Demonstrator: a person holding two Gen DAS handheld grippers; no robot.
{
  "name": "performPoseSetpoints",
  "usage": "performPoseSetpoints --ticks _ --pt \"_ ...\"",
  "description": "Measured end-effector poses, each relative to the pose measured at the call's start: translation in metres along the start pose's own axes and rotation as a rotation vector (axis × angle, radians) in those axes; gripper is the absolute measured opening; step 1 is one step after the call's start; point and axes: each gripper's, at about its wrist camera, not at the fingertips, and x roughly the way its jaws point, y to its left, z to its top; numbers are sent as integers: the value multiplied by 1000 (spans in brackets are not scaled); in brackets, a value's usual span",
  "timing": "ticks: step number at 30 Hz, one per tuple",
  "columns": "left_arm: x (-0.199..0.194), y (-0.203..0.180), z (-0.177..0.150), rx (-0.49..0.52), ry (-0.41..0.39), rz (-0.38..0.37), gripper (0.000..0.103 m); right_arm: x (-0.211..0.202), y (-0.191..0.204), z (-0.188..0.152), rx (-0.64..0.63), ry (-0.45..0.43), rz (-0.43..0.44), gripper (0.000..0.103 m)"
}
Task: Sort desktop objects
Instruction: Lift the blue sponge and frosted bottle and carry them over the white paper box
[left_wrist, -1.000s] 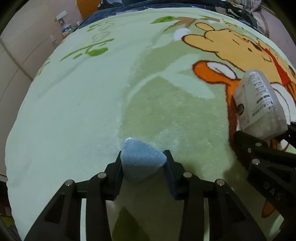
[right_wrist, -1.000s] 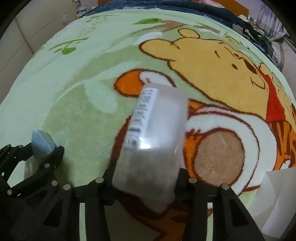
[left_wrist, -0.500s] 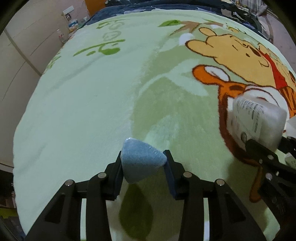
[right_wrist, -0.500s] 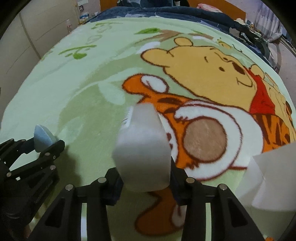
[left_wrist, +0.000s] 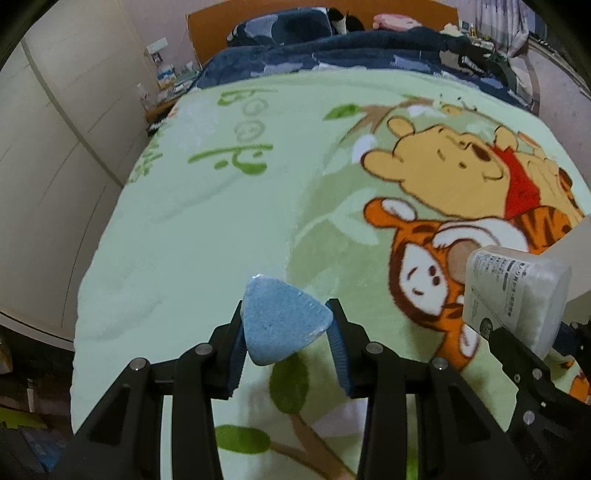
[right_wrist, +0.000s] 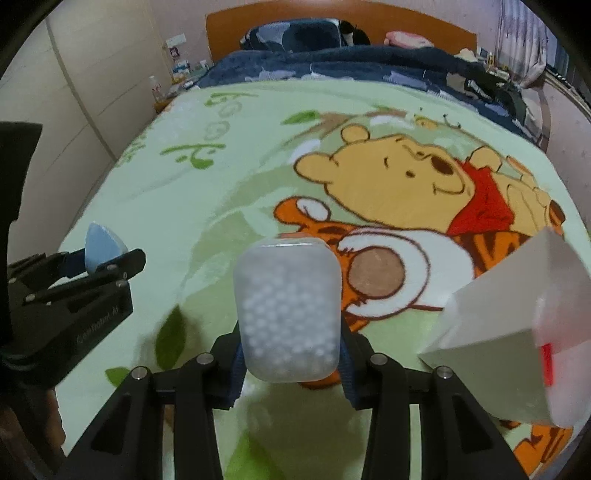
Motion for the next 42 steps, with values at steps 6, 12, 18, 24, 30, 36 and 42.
performPoseSetpoints --ticks 6,12,18,24,30,36,42 --pt "-51 -14 6 9 -22 -46 41 -75 -19 -2 40 -105 -28 42" --pt "-115 -58 16 66 -76 -131 41 -155 -52 -14 117 -224 -105 42" --pt "-170 -116 27 187 -174 -189 41 -218 -88 -32 201 -323 -198 42" --pt "-206 -177 42 304 -224 -262 41 -249 -125 -45 284 -364 -289 42" --pt "-222 -225 50 382 -251 -308 41 -265 -155 -56 352 -384 -355 42" --pt "-224 -257 50 436 -256 -323 41 -269 -180 -64 401 -381 -382 42" --pt "-221 -270 46 467 -243 -322 41 -266 -194 -64 432 -380 -379 42"
